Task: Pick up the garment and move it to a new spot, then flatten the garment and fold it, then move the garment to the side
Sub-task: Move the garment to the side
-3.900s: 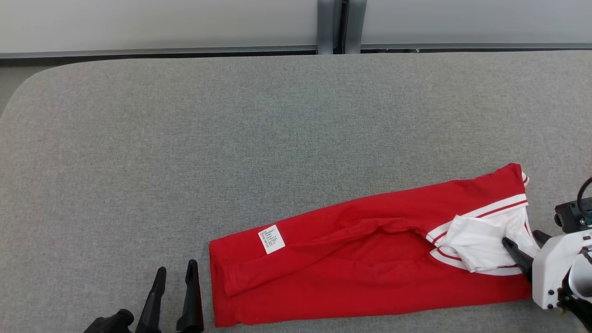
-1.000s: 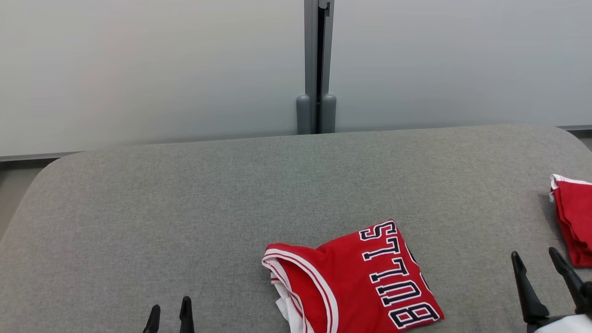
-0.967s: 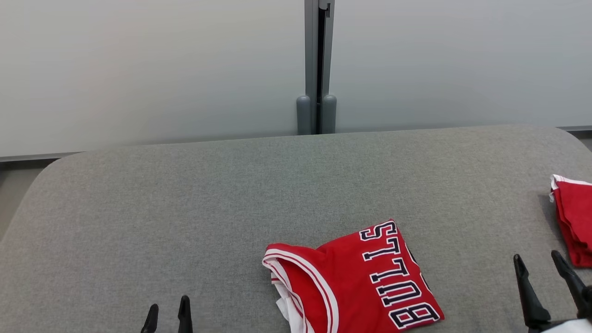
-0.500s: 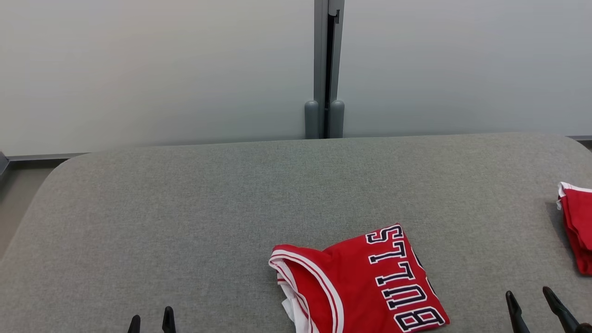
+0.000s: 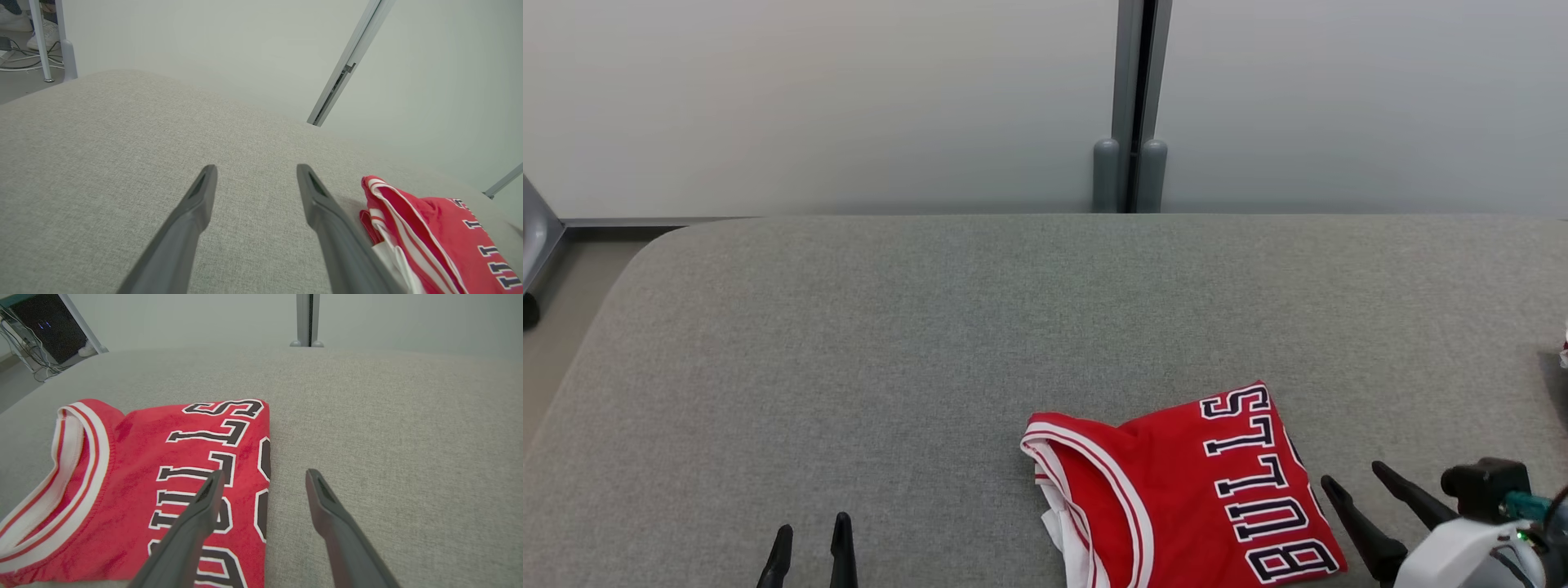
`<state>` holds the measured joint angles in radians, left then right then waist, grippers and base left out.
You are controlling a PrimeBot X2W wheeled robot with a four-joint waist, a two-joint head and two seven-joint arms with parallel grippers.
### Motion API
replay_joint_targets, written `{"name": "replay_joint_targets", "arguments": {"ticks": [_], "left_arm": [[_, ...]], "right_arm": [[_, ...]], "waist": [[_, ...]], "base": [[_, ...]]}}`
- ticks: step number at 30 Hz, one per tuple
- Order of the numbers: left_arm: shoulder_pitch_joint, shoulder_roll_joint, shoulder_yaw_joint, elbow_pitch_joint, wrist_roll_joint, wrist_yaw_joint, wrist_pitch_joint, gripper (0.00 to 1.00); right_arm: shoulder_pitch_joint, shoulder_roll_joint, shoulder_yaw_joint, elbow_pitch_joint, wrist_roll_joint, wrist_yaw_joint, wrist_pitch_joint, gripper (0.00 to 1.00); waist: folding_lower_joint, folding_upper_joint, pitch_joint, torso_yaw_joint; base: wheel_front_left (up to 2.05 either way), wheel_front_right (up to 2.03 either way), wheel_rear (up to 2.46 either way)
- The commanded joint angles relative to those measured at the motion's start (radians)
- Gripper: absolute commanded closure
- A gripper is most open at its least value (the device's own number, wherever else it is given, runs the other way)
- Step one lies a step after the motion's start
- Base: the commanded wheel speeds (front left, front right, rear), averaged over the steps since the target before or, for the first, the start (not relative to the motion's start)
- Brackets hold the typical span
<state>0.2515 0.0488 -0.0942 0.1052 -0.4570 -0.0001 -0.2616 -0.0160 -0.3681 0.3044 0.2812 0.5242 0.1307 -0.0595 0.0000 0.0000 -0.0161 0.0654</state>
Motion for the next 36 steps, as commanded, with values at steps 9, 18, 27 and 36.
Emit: {"name": "replay_joint_targets", "arguments": {"ticks": [9, 18, 27, 36], "left_arm": [[-0.072, 0.004, -0.031, 0.017, 0.002, -0.003, -0.004, 0.0], [-0.099, 0.004, -0.048, 0.015, -0.009, 0.004, -0.004, 0.0], [-0.11, 0.003, -0.034, -0.007, -0.018, 0.01, -0.004, 0.0], [-0.214, 0.004, -0.053, 0.01, 0.025, -0.015, -0.004, 0.0]], "right_arm": [[-0.185, -0.058, 0.17, 0.17, 0.17, 0.0, 0.177, 0.0], [-0.263, -0.093, 0.291, 0.224, 0.338, 0.0, 0.207, 0.51], [-0.381, -0.172, 0.288, 0.199, 0.529, 0.0, 0.172, 1.0], [-0.56, -0.361, 0.221, 0.125, 0.554, 0.0, 0.176, 1.0]], "waist": [[0.0, 0.0, 0.072, 0.068], [0.0, 0.0, 0.104, 0.091], [0.0, 0.0, 0.147, -0.077], [0.0, 0.0, 0.248, -0.281]], "base": [[0.0, 0.0, 0.0], [0.0, 0.0, 0.0], [0.0, 0.0, 0.0], [0.0, 0.0, 0.0]]}}
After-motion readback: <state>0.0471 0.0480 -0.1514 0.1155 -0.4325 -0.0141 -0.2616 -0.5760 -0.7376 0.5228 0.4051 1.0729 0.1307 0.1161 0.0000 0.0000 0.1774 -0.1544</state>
